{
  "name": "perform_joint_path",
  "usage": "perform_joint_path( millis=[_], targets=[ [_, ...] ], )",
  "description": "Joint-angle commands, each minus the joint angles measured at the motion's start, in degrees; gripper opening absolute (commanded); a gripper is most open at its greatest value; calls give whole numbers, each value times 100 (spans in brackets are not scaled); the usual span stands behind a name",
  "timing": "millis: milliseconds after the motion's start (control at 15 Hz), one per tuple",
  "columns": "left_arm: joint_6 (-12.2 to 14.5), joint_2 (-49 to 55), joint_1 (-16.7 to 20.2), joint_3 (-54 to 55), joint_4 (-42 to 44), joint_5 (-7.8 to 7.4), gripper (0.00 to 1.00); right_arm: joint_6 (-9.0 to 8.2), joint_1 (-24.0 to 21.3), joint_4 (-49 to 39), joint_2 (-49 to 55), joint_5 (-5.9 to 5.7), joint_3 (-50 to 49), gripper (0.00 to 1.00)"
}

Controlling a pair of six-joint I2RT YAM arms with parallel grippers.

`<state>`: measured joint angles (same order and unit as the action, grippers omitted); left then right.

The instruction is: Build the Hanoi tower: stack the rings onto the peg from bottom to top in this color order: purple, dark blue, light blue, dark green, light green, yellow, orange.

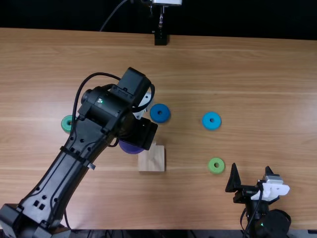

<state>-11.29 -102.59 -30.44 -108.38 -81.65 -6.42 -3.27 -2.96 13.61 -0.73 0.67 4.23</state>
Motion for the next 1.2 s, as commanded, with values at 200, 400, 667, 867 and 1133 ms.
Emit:
perform_joint_path(
  millis=[200,400,667,867,1133],
  targets=[
    [-263,-271,-217,-228,65,-55,0,0,-47,417,73,7,-326,100],
    [-284,-359,-314,-377,86,-55,0,0,-38,417,73,7,-317,100],
    [-506,-526,-454,-544,96,-55,0,0,-38,417,73,7,-326,100],
    [-506,-666,-569,-676,96,-55,0,0,-47,417,73,7,-326,100],
    [-506,-851,-639,-711,96,-55,0,0,-47,417,73,7,-326,100]
  ],
)
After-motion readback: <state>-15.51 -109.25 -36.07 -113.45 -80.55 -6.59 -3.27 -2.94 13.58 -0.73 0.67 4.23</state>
